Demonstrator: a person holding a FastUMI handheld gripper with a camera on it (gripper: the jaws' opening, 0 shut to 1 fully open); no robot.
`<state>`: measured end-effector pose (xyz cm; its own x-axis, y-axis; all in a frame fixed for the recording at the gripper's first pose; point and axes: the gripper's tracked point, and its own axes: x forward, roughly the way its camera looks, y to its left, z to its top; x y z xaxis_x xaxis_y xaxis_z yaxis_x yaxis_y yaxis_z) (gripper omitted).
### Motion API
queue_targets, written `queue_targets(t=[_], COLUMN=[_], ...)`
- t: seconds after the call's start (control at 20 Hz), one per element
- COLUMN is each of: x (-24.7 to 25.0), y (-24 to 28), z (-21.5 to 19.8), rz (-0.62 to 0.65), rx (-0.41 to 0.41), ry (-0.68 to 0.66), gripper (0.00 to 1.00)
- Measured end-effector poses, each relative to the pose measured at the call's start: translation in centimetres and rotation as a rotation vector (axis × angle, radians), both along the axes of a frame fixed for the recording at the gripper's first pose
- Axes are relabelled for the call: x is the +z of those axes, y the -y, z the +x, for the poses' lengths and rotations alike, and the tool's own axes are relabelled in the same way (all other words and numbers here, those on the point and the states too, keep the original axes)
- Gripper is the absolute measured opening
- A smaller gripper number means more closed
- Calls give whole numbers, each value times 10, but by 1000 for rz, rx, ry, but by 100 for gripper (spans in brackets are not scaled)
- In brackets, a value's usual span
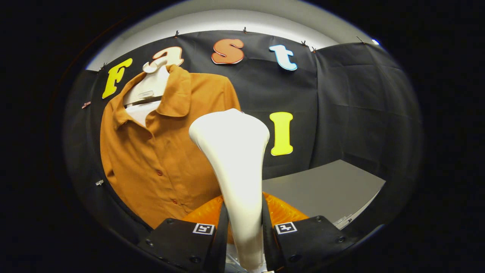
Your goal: Iron the clothes twice with a garment steamer, once on the left side and once on the right side.
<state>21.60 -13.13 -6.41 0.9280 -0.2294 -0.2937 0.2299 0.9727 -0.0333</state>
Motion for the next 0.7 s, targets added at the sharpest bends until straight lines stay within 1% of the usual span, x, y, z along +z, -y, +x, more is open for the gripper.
queue_targets(t=[0.2,0.35,0.5,0.7], x=[-3,-12,-23,-37], y=[-32,-48,-59,-60], z=[16,31,43,58], rz=[-8,-13,-15,-37], rx=[31,38,34,10], ry=[1,-18,-47,-79], gripper=[43,43,43,43])
